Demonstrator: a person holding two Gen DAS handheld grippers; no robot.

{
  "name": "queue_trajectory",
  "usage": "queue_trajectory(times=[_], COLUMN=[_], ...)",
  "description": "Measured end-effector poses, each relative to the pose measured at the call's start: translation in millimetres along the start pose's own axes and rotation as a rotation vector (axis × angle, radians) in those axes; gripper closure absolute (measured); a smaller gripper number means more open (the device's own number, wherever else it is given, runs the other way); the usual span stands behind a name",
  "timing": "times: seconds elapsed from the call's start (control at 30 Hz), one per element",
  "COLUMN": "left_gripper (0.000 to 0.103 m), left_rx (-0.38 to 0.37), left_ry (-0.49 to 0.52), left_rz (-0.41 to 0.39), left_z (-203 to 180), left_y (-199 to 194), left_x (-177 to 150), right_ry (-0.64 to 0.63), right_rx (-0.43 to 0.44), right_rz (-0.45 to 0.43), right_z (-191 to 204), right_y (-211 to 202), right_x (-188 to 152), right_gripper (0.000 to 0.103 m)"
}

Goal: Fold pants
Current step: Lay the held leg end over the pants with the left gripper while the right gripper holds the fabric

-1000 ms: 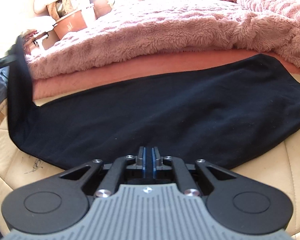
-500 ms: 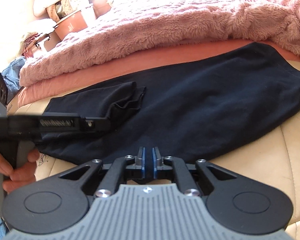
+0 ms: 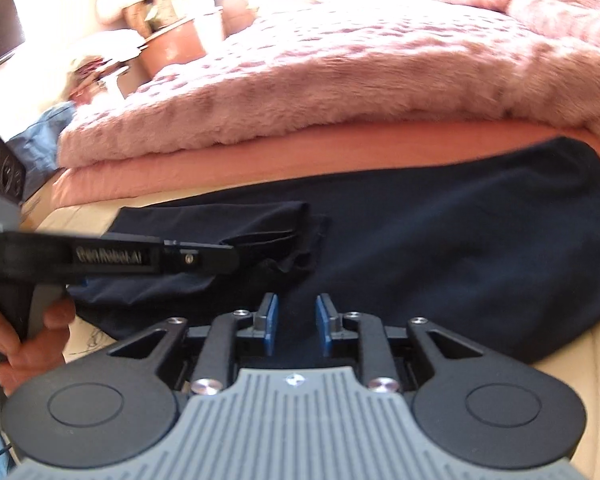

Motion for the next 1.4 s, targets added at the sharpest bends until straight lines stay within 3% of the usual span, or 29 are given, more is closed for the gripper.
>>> queue_trajectory(times=[0.1, 0.33, 0.37, 0.4, 0.6, 0.77, 0.87, 0.97, 1.07, 1.17, 1.27, 1.4], left_gripper=[0.102, 0.102, 0.102, 0.102, 0.102, 0.102, 0.102, 0.102, 0.102, 0.102, 0.102, 0.102], left_rx=[-0.009, -0.02, -0.019, -0.022, -0.04, -0.041, -0.046, -0.063, -0.08, -0.087, -0.086, -0.085], left_ry=[-0.04, -0.064, -0.059, -0.056, -0.034, -0.056, -0.081, -0.167, -0.19, -0.15, -0.118, -0.068], left_rz=[-0.008, -0.027, -0.022, -0.017, 0.03, 0.024, 0.044, -0.018, -0.033, -0.021, 0.011, 0.101], left_z=[9.5, 15.5, 15.4, 15.1, 7.8, 8.4, 9.8, 19.2, 25.5, 21.3, 14.7, 7.5], left_y=[-3.6, -10.3, -9.7, -8.7, 5.8, 11.4, 15.7, 4.1, -7.9, -13.0, -10.0, 8.1], left_x=[7.9, 18.9, 18.7, 18.0, 4.8, -0.3, -0.8, 11.1, 28.0, 40.5, 42.6, 26.4], right_ry=[-0.027, 0.004, -0.013, -0.035, -0.07, 0.02, -0.005, -0.033, -0.067, -0.107, -0.122, -0.139], right_rx=[0.045, 0.088, 0.109, 0.135, 0.037, 0.024, 0.019, 0.008, 0.035, 0.05, 0.035, 0.052], right_rz=[0.023, 0.069, 0.068, 0.077, 0.168, 0.121, 0.072, 0.029, 0.017, 0.088, 0.199, 0.239], right_z=[9.2, 9.6, 14.3, 19.6, 12.8, 0.8, 6.2, 9.6, 18.2, 25.2, 23.1, 16.5], right_y=[16.6, 49.7, 47.4, 43.7, 24.0, 9.6, 11.5, 20.2, 30.5, 53.0, 74.3, 57.7], right_x=[6.6, 13.2, 12.1, 9.1, -20.8, -19.3, -4.1, 17.0, 38.0, 44.4, 30.3, 5.4], right_gripper=[0.076, 0.075, 0.083, 0.101, 0.103, 0.101, 0.1, 0.1, 0.1, 0.1, 0.1, 0.101])
Point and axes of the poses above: each gripper's, at about its wrist camera, not at the fingertips, and y roughly the way its jaws point, z to its left, x to its top, the point moved 8 cm from there along y, roughly the way its jaws point
